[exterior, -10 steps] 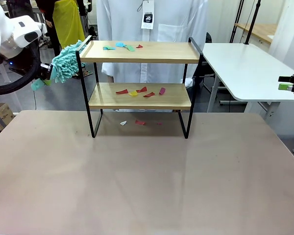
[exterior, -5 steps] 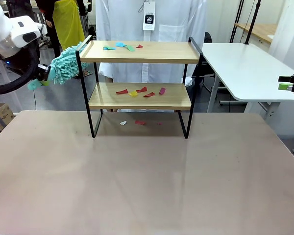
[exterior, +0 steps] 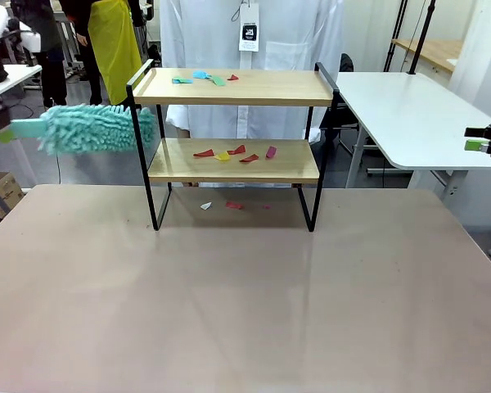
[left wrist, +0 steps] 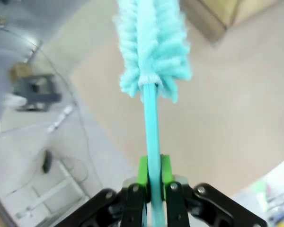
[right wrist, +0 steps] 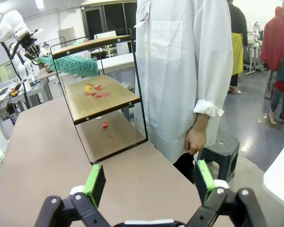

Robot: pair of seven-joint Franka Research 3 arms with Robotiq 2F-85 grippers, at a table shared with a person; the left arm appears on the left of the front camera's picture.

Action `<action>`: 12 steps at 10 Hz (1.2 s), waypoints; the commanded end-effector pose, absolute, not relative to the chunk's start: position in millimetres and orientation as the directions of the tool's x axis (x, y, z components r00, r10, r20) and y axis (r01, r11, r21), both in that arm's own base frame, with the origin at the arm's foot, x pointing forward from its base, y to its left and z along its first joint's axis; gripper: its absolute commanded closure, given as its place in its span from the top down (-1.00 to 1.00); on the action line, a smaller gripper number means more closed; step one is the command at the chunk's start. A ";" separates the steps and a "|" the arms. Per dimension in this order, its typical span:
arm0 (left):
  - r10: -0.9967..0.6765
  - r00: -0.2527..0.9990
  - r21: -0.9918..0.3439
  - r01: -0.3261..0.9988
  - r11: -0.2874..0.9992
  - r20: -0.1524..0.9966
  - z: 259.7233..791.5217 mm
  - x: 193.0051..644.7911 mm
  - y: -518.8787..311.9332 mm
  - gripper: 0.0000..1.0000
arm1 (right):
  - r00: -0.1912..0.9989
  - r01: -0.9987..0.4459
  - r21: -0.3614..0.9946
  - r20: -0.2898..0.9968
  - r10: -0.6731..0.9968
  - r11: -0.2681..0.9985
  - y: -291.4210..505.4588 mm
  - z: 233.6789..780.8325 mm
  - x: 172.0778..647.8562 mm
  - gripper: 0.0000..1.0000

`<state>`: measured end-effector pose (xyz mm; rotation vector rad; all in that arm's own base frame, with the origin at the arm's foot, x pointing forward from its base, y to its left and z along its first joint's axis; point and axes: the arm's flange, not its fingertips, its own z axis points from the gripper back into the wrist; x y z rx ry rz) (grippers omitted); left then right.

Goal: Clean the shelf.
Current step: Clean the specific section of the Shelf indicated by the human with the Duster.

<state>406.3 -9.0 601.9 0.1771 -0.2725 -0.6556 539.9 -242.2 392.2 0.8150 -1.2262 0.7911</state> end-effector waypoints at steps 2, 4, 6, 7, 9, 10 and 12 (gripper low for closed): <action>-0.784 0.614 0.417 0.738 0.531 -0.089 627.2 385.9 -4.5 -0.74 | 0.159 -0.862 0.097 0.984 0.082 0.497 -241.6 394.1 540.9 1.00; -0.845 0.487 0.410 0.833 0.372 -0.222 634.4 365.3 -1.2 -0.74 | 0.159 -0.862 0.097 0.984 0.082 0.497 -241.6 394.1 540.9 1.00; -0.934 0.245 0.289 0.943 0.167 -0.261 627.7 354.9 -11.9 -0.74 | 0.159 -0.862 0.097 0.984 0.082 0.497 -241.6 394.1 540.9 1.00; -0.959 0.159 0.228 0.968 0.105 -0.235 621.5 357.4 -14.9 -0.74 | 0.159 -0.862 0.097 0.984 0.082 0.497 -241.6 394.1 540.9 1.00; -0.979 0.026 0.144 0.990 -0.003 -0.200 612.1 355.8 -24.2 -0.74 | 0.159 -0.862 0.097 0.984 0.082 0.497 -241.6 394.1 540.9 1.00; -0.983 -0.007 0.113 0.993 -0.029 -0.183 605.1 356.1 -33.7 -0.74 | 0.159 -0.862 0.097 0.984 0.082 0.497 -241.6 394.1 540.9 1.00; -0.982 -0.009 0.091 0.995 -0.027 -0.189 592.2 362.0 -49.5 -0.74 | 0.159 -0.862 0.097 0.984 0.082 0.497 -241.6 394.1 540.9 1.00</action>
